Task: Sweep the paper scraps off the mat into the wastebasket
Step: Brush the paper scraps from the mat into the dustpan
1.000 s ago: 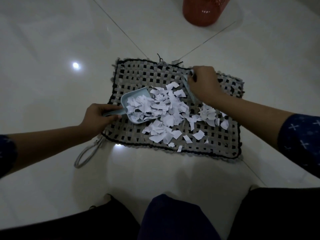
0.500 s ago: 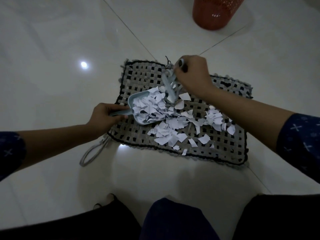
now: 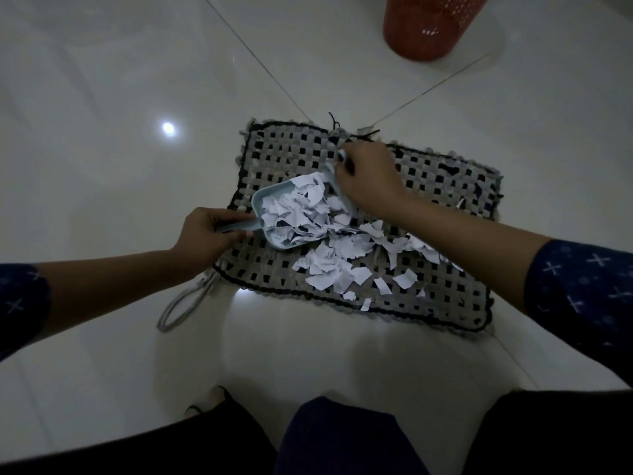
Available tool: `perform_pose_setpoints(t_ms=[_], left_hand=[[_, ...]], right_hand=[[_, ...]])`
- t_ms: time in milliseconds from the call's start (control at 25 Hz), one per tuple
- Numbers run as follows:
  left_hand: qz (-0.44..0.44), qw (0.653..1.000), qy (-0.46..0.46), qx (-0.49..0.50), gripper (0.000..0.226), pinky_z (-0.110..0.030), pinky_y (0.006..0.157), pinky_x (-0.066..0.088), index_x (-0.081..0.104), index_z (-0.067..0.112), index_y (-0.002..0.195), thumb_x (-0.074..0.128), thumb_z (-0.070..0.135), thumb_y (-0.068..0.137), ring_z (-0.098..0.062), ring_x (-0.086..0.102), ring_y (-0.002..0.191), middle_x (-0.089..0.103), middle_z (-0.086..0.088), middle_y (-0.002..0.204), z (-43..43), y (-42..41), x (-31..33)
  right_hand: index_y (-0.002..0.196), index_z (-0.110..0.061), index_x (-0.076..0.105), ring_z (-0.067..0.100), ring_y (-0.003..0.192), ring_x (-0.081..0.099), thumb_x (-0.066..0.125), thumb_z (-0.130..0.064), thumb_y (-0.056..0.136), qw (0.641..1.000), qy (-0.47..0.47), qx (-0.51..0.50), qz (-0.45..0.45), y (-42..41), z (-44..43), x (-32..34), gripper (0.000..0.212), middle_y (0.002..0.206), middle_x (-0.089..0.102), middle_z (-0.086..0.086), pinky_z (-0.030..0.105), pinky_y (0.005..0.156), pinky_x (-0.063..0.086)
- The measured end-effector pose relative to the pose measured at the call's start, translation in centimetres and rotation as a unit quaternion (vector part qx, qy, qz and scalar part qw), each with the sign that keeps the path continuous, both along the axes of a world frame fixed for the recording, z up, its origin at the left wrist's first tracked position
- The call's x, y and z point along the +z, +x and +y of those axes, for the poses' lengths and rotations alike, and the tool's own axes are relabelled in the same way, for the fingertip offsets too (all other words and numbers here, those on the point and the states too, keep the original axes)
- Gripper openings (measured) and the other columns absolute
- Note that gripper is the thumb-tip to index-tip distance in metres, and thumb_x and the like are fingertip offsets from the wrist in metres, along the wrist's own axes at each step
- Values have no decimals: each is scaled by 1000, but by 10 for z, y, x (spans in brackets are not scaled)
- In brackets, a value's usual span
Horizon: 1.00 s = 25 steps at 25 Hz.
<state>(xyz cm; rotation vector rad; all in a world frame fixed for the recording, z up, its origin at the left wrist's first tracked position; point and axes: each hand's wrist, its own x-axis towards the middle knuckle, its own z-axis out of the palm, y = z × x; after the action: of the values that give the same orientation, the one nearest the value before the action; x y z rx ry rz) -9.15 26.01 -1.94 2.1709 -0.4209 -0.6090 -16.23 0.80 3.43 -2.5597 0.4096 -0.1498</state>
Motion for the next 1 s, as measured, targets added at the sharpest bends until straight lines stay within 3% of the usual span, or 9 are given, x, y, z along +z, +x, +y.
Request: perform_pose_setpoints(t_ms=[80, 240, 360, 480, 600, 680, 760, 880, 1000], left_hand=[[5, 1000, -4, 3, 39, -26, 87, 48, 68, 9, 111, 76, 6, 72, -13, 65, 93, 70, -9, 107, 0, -1, 1], [3, 1000, 1, -2, 41, -32, 93, 50, 68, 11, 112, 76, 8, 72, -16, 65, 99, 69, -8, 111, 2, 0, 0], [10, 1000, -2, -4, 41, -30, 96, 47, 68, 11, 112, 76, 8, 72, -14, 63, 103, 68, -7, 115, 2, 1, 2], [25, 999, -6, -28, 36, -32, 98, 47, 71, 21, 104, 75, 5, 72, -12, 63, 105, 71, 2, 107, 3, 0, 2], [39, 997, -14, -59, 41, -31, 90, 51, 71, 44, 89, 75, 6, 73, -4, 66, 92, 69, 23, 94, 8, -1, 3], [39, 998, -17, -50, 39, -32, 87, 52, 71, 39, 93, 74, 6, 73, 1, 65, 81, 69, 14, 96, 7, 1, 3], [26, 999, -6, -47, 33, -31, 86, 49, 70, 28, 99, 73, 6, 75, 3, 60, 79, 69, 1, 96, 5, 5, 4], [-5, 998, 1, -61, 33, -32, 90, 50, 68, 36, 93, 76, 10, 73, -7, 65, 88, 70, -5, 104, 4, 13, 9], [-2, 998, -5, -62, 38, -30, 91, 49, 70, 44, 87, 76, 9, 72, 7, 64, 84, 70, -1, 101, 7, 20, 9]], right_hand=[[82, 6, 63, 22, 59, 51, 50, -12, 94, 1000, 18, 23, -10, 2, 14, -1, 26, 72, 65, 23, 34, 62, 46], [77, 8, 60, 23, 58, 47, 52, -12, 93, 997, 52, 50, -8, 2, 29, 0, 27, 64, 56, 20, 28, 53, 31], [79, 6, 62, 23, 58, 50, 53, -12, 92, 998, 54, 38, -7, 5, 19, 5, 24, 67, 60, 17, 27, 57, 39], [88, 5, 67, 28, 70, 67, 57, -11, 90, 997, 72, 14, 5, 8, -9, 24, 19, 79, 70, 20, 39, 67, 59], [104, 0, 66, 17, 78, 72, 59, -10, 91, 967, 227, 76, 90, -10, -47, 47, 18, 91, 71, 10, 25, 70, 61], [107, -1, 64, 13, 82, 73, 58, -10, 90, 940, 281, 111, 159, -30, -68, 54, 20, 93, 72, 3, 18, 71, 60], [104, -3, 66, 13, 84, 72, 60, -9, 88, 921, 279, 141, 233, -45, -75, 51, 18, 90, 74, -3, 19, 74, 60], [99, -5, 70, 16, 84, 73, 65, -9, 86, 889, 270, 207, 305, -57, -57, 30, 15, 93, 75, 4, 23, 76, 60], [100, -2, 70, 10, 74, 72, 66, -10, 86, 895, 243, 233, 291, -58, -36, 9, 17, 88, 74, 3, 21, 71, 59]])
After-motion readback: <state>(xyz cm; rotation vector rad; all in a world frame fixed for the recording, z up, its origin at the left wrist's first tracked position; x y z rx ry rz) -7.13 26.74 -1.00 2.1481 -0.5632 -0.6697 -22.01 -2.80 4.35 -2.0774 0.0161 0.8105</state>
